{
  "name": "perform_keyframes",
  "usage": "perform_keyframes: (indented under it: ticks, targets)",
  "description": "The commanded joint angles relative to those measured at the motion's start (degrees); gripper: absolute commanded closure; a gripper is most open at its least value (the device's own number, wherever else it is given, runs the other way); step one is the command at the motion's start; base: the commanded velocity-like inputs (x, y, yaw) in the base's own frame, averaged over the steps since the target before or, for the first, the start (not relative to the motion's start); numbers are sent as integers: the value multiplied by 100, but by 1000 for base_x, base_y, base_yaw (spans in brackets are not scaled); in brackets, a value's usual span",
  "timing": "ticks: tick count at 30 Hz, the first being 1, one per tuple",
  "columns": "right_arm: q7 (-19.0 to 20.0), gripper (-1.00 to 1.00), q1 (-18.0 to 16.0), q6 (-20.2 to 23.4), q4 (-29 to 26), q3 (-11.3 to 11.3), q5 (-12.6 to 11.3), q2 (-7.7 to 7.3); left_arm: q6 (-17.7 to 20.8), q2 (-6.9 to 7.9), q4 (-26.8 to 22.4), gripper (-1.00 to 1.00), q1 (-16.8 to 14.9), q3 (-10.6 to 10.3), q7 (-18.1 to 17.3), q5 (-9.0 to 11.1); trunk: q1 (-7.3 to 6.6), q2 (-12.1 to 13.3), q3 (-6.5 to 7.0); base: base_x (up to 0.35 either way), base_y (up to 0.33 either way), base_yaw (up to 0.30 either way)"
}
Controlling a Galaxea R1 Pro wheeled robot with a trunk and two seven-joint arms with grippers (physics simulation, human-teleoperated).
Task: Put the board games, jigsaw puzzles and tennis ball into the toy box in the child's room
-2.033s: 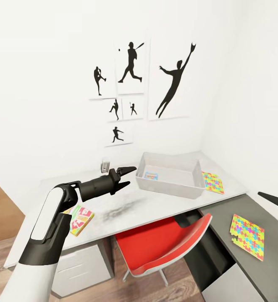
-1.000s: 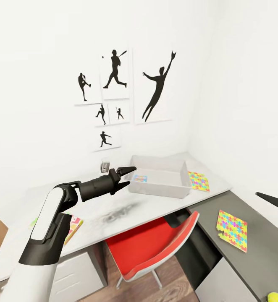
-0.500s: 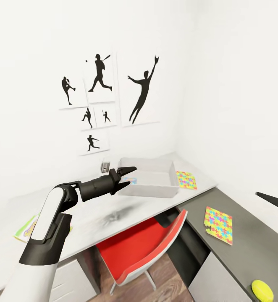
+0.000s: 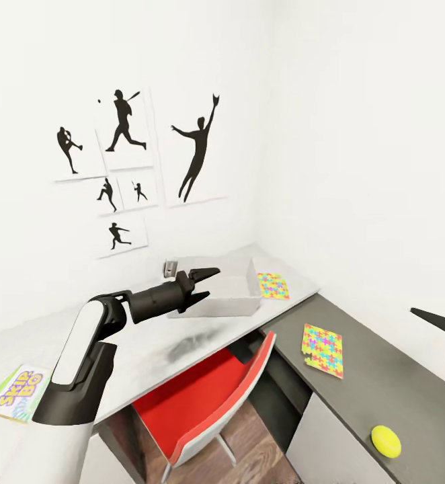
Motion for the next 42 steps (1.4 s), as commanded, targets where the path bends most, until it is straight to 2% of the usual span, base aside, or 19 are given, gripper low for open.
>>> perform_keyframes:
  ticks: [1, 32, 42]
  targets:
    - [35, -100, -8, 19, 1, -4, 24, -1, 10, -2, -5, -100, -5, 4, 60, 57, 4, -13, -9, 0, 0, -256]
    - [60, -100, -8, 19, 1, -4, 27, -9, -3, -14, 3, -100, -5, -20, 62, 51, 4, -13, 107, 0, 0, -258]
    - [526, -100, -4, 19, 1, -32, 28, -17, -4, -34, 3, -100, -5, -26, 64, 51, 4, -13, 145, 0, 0, -202]
